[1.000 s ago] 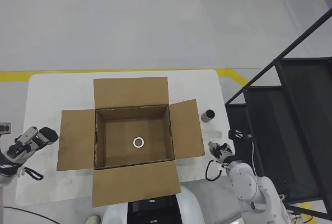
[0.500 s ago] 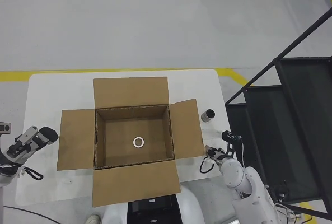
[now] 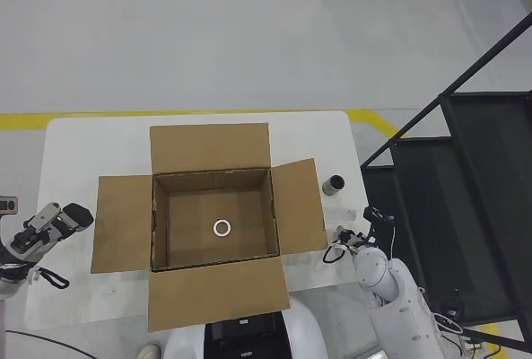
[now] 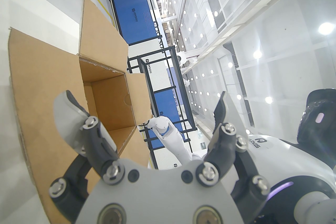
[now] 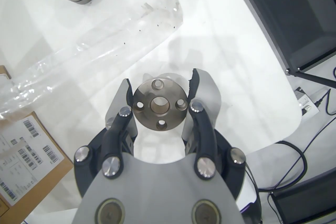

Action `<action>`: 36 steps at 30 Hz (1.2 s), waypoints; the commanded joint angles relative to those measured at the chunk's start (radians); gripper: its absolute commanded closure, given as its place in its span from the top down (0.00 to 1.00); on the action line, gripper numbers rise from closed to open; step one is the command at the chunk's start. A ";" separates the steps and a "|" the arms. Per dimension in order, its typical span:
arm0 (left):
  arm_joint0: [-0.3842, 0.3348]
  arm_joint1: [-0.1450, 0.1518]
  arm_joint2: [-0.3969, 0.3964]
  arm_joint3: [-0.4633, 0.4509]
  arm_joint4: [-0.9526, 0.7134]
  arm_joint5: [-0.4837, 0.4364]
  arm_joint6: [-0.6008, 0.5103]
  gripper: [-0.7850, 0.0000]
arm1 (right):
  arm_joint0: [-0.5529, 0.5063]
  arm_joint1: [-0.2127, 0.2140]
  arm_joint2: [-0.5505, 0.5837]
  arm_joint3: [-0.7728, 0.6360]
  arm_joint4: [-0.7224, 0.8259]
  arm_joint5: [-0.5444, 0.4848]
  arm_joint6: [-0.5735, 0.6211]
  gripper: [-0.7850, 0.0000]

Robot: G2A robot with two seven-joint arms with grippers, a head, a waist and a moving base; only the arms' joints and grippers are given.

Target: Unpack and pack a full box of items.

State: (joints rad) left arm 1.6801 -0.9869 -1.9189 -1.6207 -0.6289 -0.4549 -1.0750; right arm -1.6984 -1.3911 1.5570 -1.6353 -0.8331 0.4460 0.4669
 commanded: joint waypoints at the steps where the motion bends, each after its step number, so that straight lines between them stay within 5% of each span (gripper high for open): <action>1: 0.000 0.000 0.000 0.000 0.000 0.000 0.000 1.00 | 0.009 0.000 0.001 0.015 0.009 -0.003 -0.015 0.00; 8: 0.000 0.000 0.000 0.000 0.000 0.000 0.000 1.00 | 0.030 0.000 0.000 0.030 0.012 0.014 -0.032 0.01; 9: 0.000 0.000 0.000 0.000 0.000 0.000 0.000 1.00 | 0.032 0.000 -0.001 0.029 0.011 0.017 -0.030 0.24; 17: 0.000 0.000 0.000 0.000 0.000 0.000 0.000 1.00 | 0.052 0.002 -0.012 0.044 0.001 0.037 -0.018 0.31; 21: 0.000 0.000 0.000 0.000 0.000 0.000 0.000 1.00 | 0.064 0.003 -0.013 0.060 0.002 0.040 -0.009 0.54; 23: 0.000 0.000 0.000 0.000 0.000 0.000 0.000 1.00 | 0.063 0.003 -0.012 0.062 0.006 0.043 -0.010 0.84; 25: 0.000 0.000 0.000 0.000 0.000 0.000 0.000 1.00 | 0.053 0.003 -0.012 0.051 0.005 0.049 -0.011 1.00; 36: 0.000 0.000 0.000 0.000 0.000 0.000 0.000 1.00 | -0.080 0.006 -0.014 -0.142 -0.040 0.123 -0.028 1.00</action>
State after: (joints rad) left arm 1.6801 -0.9869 -1.9189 -1.6207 -0.6289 -0.4549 -1.0750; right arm -1.7598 -1.3858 1.5425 -1.7486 -0.8664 0.5597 0.4414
